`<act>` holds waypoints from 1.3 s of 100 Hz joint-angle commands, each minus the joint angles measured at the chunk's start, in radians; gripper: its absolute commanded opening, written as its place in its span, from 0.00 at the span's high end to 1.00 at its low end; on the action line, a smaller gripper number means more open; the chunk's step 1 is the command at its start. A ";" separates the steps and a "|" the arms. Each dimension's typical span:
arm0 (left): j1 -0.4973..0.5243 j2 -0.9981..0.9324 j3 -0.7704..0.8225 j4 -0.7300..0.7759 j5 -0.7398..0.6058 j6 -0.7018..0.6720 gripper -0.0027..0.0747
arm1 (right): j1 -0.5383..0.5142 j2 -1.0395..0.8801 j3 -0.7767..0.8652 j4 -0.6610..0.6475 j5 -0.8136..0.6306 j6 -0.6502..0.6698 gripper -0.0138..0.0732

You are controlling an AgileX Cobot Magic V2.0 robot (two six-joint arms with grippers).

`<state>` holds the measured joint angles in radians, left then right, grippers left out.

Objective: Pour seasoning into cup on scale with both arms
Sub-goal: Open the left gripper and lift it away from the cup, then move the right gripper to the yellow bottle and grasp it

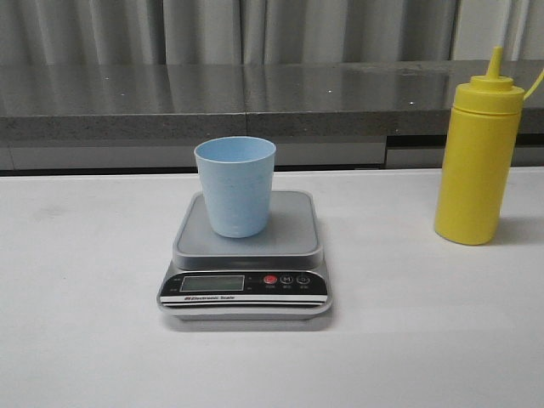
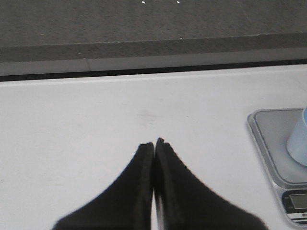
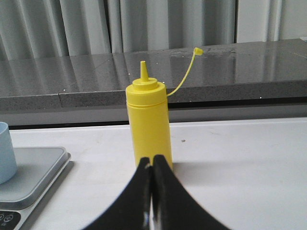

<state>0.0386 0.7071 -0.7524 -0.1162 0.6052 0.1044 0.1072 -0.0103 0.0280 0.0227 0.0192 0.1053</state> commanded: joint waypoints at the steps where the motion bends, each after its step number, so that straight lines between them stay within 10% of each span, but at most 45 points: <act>1: 0.038 -0.118 0.046 -0.001 -0.091 -0.010 0.99 | -0.003 -0.019 -0.018 -0.009 -0.086 -0.001 0.92; 46: 0.058 -0.533 0.270 0.028 -0.096 -0.010 0.99 | -0.003 -0.019 -0.019 -0.009 -0.088 -0.001 0.92; 130: 0.058 -0.548 0.274 0.028 -0.088 -0.010 0.99 | -0.003 0.043 -0.106 -0.009 0.052 -0.001 0.92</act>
<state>0.0919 0.1494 -0.4530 -0.0796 0.5923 0.1044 0.1072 -0.0103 -0.0092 0.0227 0.1114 0.1053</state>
